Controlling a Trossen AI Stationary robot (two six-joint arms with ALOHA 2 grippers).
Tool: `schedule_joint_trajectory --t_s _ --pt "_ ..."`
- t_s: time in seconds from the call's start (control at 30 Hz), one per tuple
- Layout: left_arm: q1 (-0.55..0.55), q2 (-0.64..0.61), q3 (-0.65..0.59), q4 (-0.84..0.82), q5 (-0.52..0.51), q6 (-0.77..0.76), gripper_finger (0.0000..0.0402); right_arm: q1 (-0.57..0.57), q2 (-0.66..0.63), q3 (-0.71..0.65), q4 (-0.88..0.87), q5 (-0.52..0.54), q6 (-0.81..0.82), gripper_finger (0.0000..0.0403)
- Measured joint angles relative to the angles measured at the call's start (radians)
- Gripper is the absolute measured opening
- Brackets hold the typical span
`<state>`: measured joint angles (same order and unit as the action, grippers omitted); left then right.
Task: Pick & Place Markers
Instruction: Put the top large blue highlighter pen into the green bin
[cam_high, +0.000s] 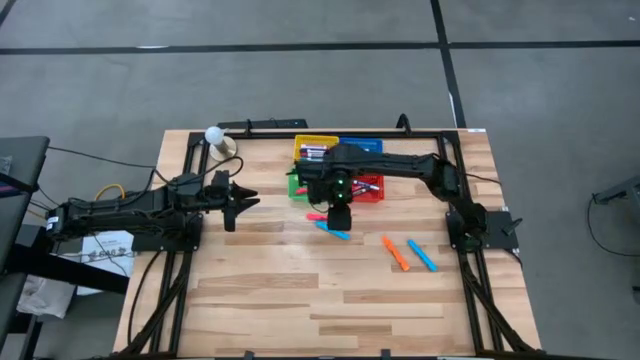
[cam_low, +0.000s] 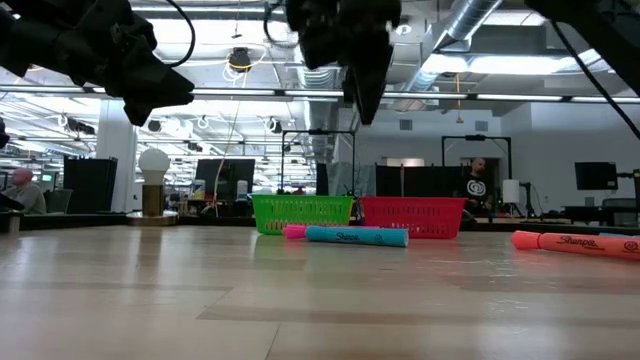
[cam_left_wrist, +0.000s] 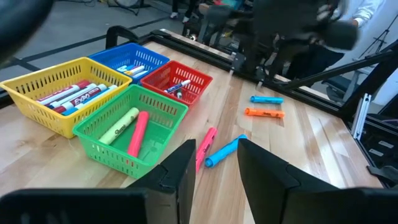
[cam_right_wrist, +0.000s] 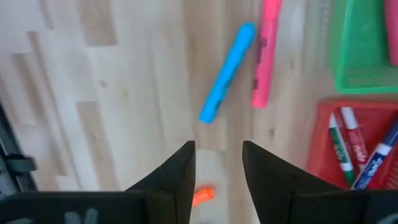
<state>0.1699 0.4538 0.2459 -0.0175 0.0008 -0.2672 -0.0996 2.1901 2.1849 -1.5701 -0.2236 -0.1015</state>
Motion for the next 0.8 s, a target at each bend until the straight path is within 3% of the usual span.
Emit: schedule_joint_trajectory --t_s 0.43,0.8 --pt "0.0 0.0 0.0 0.0 0.0 0.0 0.0117 0.114 -0.167 0.0 -0.001 0.023 0.231 0.0122" --pt "0.0 0.0 0.0 0.005 0.0 0.0 0.0117 0.227 -0.223 0.0 -0.001 0.114 0.394 0.0123"
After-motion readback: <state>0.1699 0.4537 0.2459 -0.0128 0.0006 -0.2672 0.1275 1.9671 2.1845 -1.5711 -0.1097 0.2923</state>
